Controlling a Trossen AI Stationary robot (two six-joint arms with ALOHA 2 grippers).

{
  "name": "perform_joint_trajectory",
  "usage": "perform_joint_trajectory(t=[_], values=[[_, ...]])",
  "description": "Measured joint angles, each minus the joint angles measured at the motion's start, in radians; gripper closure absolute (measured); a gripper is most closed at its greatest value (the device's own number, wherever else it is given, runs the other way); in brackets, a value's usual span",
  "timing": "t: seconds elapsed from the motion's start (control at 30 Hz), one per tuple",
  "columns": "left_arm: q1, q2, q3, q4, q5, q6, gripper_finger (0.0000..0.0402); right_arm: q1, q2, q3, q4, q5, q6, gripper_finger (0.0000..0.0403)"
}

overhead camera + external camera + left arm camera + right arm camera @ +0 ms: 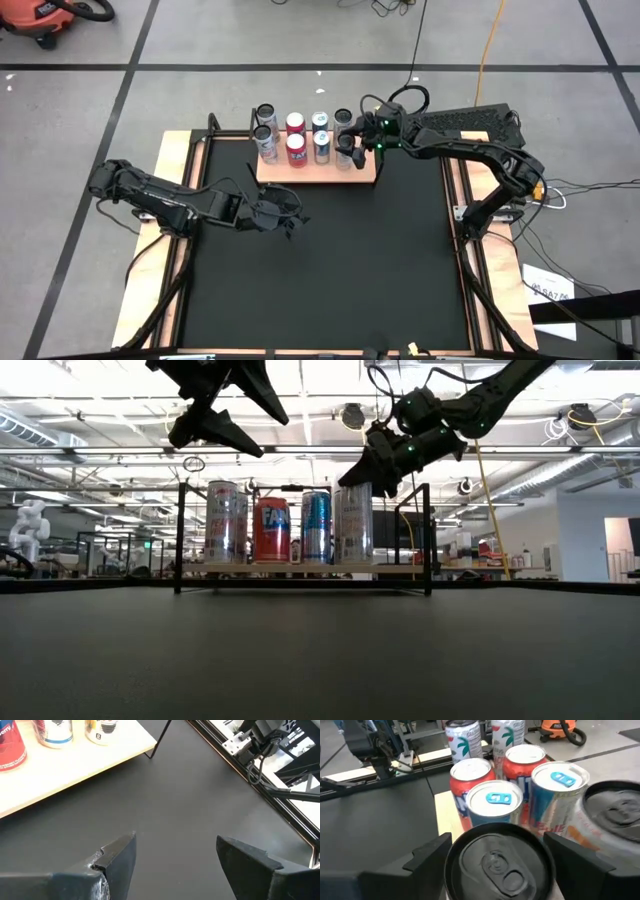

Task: Place canned beverage on shelf
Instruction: Put the white-yellow soda can aligned with the other white-yellow soda can on the shelf, then return to Home Position

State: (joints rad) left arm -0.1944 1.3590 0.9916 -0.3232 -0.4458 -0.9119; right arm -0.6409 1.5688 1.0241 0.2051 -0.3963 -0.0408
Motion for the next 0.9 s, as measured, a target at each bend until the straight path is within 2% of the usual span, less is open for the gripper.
perform_joint_trajectory(t=[0.3,0.6,0.77,0.9], values=[[0.000,0.000,0.000,-0.001,0.001,0.000,0.0128,-0.001,-0.017,0.000,0.026,0.004,0.000,0.0090],[0.000,0.000,0.000,-0.002,0.005,0.001,0.0128,-0.001,-0.111,-0.001,0.104,0.008,0.003,0.0090],[0.005,-0.012,0.000,-0.001,0.006,0.032,0.0128,0.005,-0.206,-0.001,0.074,0.006,0.134,0.0091],[0.028,-0.034,0.031,-0.003,0.006,0.109,0.0128,0.037,-0.281,-0.001,0.020,-0.012,0.261,0.0109]])
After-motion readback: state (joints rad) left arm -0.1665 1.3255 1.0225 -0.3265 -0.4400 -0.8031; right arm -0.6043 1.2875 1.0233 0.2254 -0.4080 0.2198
